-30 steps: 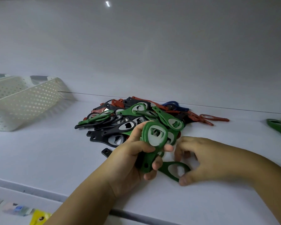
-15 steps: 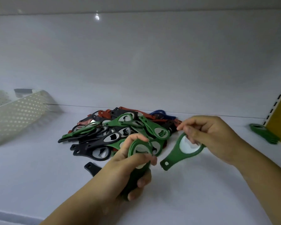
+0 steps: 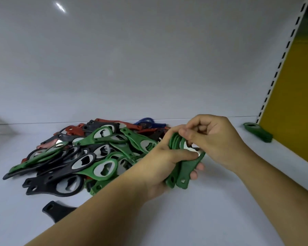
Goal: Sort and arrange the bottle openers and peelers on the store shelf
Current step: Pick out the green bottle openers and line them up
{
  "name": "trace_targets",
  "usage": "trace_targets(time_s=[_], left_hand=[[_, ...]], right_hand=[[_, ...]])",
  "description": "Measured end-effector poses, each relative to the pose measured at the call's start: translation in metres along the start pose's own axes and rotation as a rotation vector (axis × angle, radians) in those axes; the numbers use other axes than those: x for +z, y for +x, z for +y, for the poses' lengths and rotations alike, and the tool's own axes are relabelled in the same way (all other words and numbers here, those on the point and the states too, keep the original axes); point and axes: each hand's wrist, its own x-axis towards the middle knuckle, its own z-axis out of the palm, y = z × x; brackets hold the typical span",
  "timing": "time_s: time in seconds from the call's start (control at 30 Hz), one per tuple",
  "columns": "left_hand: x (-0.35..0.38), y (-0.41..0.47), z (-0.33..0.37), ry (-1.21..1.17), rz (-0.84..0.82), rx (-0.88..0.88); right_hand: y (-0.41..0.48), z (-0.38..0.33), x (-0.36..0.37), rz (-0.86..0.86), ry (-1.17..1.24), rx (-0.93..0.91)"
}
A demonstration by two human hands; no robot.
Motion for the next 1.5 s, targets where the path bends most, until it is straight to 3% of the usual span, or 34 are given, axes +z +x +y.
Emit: trace_targets(time_s=[0.23,0.37,0.47,0.53,0.67,0.83,0.93,1.1,1.5], left_hand=[[-0.017,-0.003,0.008,-0.242,0.122,0.090],[-0.022,0.001,0.008,-0.130,0.304,0.269],[-0.022,-0.001,0.007,-0.005,0.330,0.361],[-0.019,-0.002,0.005,0.136,0.307,0.381],[-0.011,-0.005,0.000,0.357,0.216,0.379],[-0.009,-0.005,-0.001,0.492,0.224,0.426],[-0.010,-0.005,-0.002,0.523,0.175,0.409],[-0.015,-0.004,-0.002,0.624,0.036,0.373],[-0.018,-0.004,-0.004,0.541,0.133,0.376]], right_hand=[[0.008,0.011,-0.001,0.203,-0.268,0.041],[0.003,0.001,-0.008,-0.247,-0.240,0.305],[-0.006,-0.002,0.003,-0.547,-0.274,0.328],[-0.009,0.000,0.012,-0.626,-0.252,0.330],[-0.012,0.003,0.018,-0.588,-0.153,0.258],[-0.012,0.003,0.018,-0.568,-0.029,0.178],[-0.008,0.002,0.008,-0.560,-0.123,0.185],[-0.001,0.013,-0.011,-0.490,-0.514,0.261],[-0.003,0.020,-0.007,-0.567,-0.508,0.271]])
